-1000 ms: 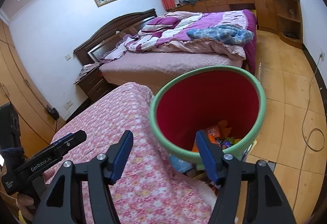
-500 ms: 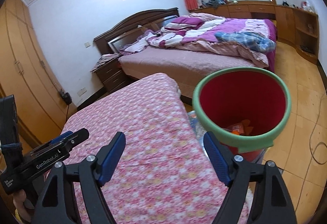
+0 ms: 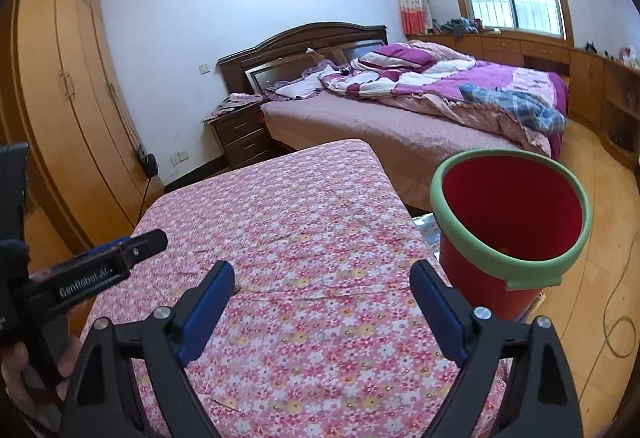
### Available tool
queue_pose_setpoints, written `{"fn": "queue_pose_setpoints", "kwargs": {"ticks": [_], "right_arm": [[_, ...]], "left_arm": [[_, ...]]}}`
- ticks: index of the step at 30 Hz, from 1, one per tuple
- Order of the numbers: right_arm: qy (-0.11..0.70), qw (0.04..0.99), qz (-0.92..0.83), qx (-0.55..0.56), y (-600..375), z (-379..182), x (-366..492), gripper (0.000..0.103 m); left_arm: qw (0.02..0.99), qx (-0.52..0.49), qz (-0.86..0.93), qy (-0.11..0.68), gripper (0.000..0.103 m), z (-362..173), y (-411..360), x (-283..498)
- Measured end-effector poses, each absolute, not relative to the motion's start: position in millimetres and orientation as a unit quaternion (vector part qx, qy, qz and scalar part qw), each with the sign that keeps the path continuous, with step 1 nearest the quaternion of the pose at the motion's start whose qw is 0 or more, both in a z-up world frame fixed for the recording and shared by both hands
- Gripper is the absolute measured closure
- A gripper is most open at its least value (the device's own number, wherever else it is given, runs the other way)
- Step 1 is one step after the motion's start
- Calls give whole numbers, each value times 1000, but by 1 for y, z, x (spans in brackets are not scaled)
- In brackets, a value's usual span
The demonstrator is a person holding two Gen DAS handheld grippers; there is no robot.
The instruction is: Collect trash
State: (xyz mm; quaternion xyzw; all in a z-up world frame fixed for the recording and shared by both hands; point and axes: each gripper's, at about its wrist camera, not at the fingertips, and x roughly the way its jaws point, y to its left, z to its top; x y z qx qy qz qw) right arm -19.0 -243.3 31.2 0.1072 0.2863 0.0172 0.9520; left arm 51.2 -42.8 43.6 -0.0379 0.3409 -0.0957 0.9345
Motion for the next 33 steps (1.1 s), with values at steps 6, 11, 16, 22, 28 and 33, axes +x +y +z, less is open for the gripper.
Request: {"fn": "queue_pose_setpoints", "kwargs": {"ticks": [6, 11, 16, 22, 28, 33], "right_arm": [[279, 955, 16, 96, -234, 29, -27, 12], [273, 958, 12, 85, -227, 26, -34, 12], [264, 961, 7, 78, -224, 25, -38, 12], [259, 963, 0, 68, -222, 21, -40, 12], [261, 963, -2, 61, -219, 14, -42, 12], [263, 963, -7, 65, -223, 10, -42, 12]], "left_arm": [[939, -39, -82, 332, 43, 42, -33, 40], [942, -37, -72, 325, 43, 38, -30, 32], [942, -37, -70, 325, 43, 34, -30, 28], [943, -36, -69, 324, 43, 27, -31, 27], [944, -33, -69, 321, 43, 22, -36, 26], [942, -33, -72, 325, 43, 16, -40, 28]]}}
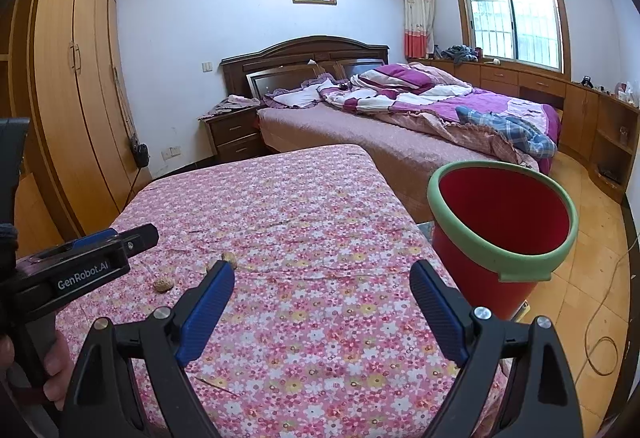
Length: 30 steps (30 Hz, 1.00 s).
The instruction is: Collect trash
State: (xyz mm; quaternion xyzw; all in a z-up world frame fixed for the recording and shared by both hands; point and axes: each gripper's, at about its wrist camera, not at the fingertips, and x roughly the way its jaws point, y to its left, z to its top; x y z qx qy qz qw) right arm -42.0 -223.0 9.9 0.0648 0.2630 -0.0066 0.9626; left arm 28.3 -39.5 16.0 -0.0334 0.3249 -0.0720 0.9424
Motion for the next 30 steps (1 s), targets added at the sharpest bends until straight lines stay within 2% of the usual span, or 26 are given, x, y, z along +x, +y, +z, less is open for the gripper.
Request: {"fn": "queue_pose_setpoints", "kwargs": {"ticks": [30], "right_arm": [[272, 959, -14, 78, -233, 2, -38, 12]], "left_arm": [[939, -21, -78, 334, 43, 0, -53, 37]]}}
